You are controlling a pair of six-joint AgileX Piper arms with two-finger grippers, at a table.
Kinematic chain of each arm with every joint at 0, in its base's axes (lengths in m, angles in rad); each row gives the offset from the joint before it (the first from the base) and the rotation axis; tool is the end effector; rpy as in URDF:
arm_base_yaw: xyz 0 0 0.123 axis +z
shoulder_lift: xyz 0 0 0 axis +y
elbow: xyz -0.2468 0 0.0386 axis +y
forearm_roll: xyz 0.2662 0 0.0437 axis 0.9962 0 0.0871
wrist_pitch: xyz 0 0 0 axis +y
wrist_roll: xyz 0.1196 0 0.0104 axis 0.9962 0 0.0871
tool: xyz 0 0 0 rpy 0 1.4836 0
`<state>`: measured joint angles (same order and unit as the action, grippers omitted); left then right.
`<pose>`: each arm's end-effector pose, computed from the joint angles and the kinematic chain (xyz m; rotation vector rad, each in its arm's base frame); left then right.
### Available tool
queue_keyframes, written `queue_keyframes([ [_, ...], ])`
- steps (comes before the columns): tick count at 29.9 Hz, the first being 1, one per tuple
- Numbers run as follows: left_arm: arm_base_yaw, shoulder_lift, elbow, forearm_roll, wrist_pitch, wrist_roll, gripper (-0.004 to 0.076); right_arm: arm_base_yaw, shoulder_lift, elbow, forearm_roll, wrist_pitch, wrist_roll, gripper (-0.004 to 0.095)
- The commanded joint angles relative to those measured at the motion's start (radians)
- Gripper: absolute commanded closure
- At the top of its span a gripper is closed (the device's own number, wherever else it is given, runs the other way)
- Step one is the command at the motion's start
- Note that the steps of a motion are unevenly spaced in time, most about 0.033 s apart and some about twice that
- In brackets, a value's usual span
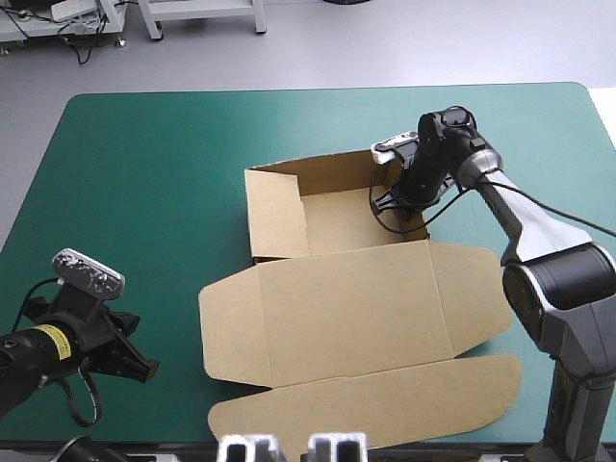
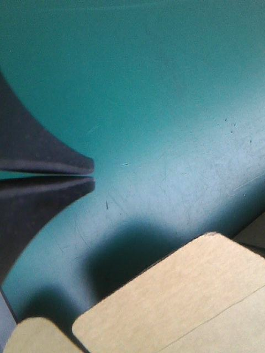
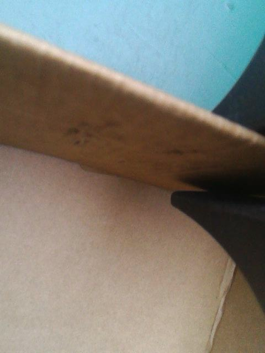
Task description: Fold the box
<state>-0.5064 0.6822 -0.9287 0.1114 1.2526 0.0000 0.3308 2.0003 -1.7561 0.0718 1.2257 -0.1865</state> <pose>0.1398 -0.0630 0.3211 0.6206 2.4030 -0.0687 0.4033 0.1471 0.1917 -0.7306 2.8649 0.1231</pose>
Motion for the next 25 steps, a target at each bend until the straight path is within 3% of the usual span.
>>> queue_keyframes([
  [1, -0.005, -0.002, -0.021, -0.007, 0.037, -0.014, 0.073, -0.001, -0.051, -0.053, -0.136, -0.011, -0.037, 0.0929],
  [5, -0.005, -0.002, -0.021, -0.007, 0.037, -0.016, 0.073, -0.047, -0.051, -0.092, -0.224, 0.004, -0.037, 0.0927],
  [18, -0.005, -0.002, -0.021, -0.002, 0.037, -0.039, 0.0731, -0.532, -0.051, -0.142, -0.158, 0.008, -0.041, 0.0926],
  [25, -0.005, -0.002, -0.021, 0.003, 0.037, -0.039, 0.0731, -0.701, -0.05, -0.142, -0.14, -0.013, -0.024, 0.0926],
])
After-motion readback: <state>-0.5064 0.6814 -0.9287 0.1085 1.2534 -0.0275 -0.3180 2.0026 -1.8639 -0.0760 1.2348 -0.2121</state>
